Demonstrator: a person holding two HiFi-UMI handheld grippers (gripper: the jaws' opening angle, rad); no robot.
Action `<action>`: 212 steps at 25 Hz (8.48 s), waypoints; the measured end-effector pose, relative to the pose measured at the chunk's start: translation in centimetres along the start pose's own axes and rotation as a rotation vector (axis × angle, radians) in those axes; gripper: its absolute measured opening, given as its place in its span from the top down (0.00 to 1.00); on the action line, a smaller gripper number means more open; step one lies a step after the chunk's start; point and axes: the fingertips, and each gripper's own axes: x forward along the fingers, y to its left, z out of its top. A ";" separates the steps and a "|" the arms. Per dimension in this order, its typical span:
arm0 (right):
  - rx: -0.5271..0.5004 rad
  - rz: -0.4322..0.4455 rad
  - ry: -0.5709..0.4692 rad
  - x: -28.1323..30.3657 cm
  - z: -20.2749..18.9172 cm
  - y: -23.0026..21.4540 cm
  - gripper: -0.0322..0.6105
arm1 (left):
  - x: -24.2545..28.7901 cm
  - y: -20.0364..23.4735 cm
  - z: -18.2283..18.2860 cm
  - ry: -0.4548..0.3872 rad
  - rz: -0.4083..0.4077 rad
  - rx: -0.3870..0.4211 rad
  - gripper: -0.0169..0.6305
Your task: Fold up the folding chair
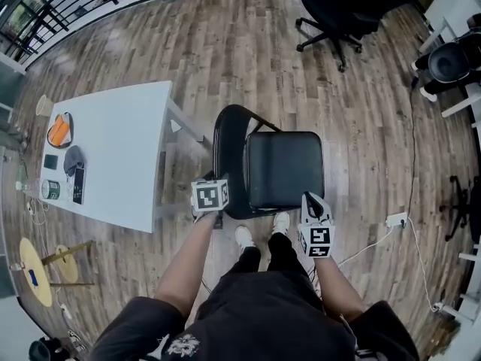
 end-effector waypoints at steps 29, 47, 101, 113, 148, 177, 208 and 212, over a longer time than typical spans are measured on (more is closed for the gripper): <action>0.462 0.293 0.620 13.5 -27.9 -16.9 0.53 | 6.0 0.3 1.6 0.086 0.006 -0.185 0.73; 0.794 0.531 0.770 21.1 -40.3 -18.7 0.49 | 10.5 -0.6 -0.1 0.205 -0.083 -0.177 0.76; 0.827 0.899 0.674 13.7 -10.5 10.6 0.44 | -6.9 6.2 6.9 0.114 -0.149 -0.197 0.86; 0.817 0.924 0.662 14.6 -4.0 22.5 0.44 | -9.9 13.1 7.2 0.108 -0.148 -0.201 0.86; 0.706 1.014 0.651 19.7 0.1 43.0 0.44 | -12.6 24.4 6.4 0.102 -0.140 -0.203 0.87; 0.533 0.940 0.559 21.3 1.7 38.3 0.47 | -13.9 25.1 6.4 0.144 0.028 -0.045 0.77; -0.122 0.644 -0.224 0.6 18.7 17.2 0.93 | -25.2 1.7 8.3 -0.711 0.103 -0.099 0.97; -0.105 0.519 -0.290 -3.0 18.7 15.2 0.93 | -25.8 -2.2 7.4 -0.816 -0.094 -0.079 0.97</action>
